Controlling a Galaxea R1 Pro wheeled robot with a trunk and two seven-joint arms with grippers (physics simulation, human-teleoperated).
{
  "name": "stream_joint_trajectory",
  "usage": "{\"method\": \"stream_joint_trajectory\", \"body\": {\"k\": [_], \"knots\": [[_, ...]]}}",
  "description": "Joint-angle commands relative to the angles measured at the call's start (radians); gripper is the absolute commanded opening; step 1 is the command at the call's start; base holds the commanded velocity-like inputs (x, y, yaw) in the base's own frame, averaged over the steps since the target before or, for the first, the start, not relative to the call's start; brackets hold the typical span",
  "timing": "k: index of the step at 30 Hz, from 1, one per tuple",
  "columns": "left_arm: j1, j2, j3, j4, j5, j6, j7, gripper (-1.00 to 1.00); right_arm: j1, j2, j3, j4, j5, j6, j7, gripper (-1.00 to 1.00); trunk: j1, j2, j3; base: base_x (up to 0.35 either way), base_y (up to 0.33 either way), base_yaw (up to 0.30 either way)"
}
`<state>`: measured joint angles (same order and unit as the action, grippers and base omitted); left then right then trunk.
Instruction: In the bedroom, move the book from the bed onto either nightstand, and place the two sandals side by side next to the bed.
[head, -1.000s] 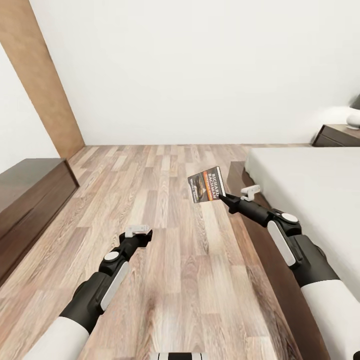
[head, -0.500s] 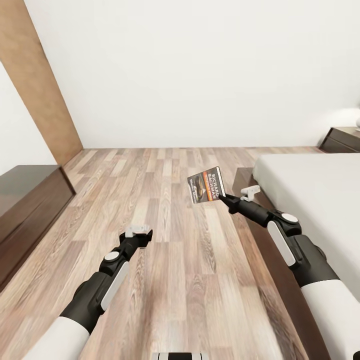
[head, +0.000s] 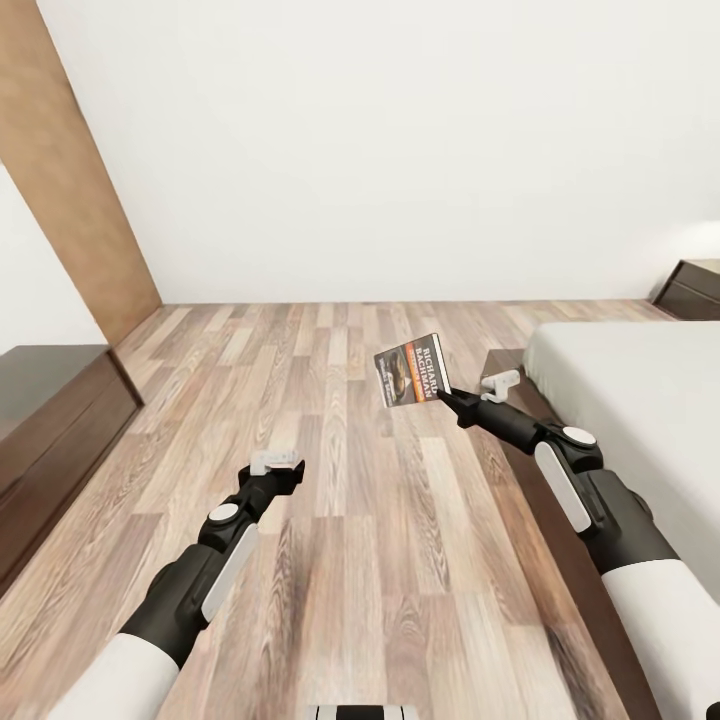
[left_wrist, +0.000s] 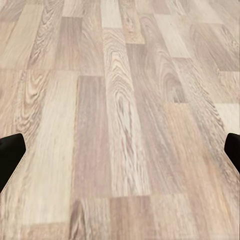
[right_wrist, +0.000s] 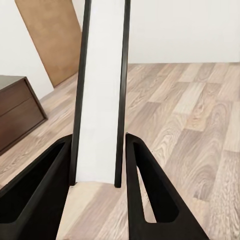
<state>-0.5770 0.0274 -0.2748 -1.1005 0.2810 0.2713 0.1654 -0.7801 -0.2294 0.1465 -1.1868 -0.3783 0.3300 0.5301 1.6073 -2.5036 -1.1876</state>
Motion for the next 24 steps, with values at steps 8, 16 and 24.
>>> {"method": "stream_joint_trajectory", "body": {"k": [8, 16, 24], "knots": [[0.000, 0.001, -0.004, 0.001, 0.009, 0.003, 0.010, 1.00, 0.001, 0.001, 0.001, 0.001, -0.017, 0.000, -0.010, -1.00, 0.000, 0.000, -0.001, 0.330, 0.030, 0.000], [-0.001, 0.002, -0.004, 0.001, 0.009, 0.003, 0.008, 1.00, 0.001, 0.007, 0.001, 0.002, -0.012, -0.021, -0.013, -1.00, 0.000, 0.000, -0.001, 0.330, 0.000, 0.000], [0.000, 0.003, -0.004, 0.000, 0.009, 0.003, 0.008, 1.00, 0.001, 0.011, 0.002, 0.003, -0.019, -0.024, -0.002, -1.00, 0.000, 0.000, -0.001, 0.330, 0.000, 0.000]]}}
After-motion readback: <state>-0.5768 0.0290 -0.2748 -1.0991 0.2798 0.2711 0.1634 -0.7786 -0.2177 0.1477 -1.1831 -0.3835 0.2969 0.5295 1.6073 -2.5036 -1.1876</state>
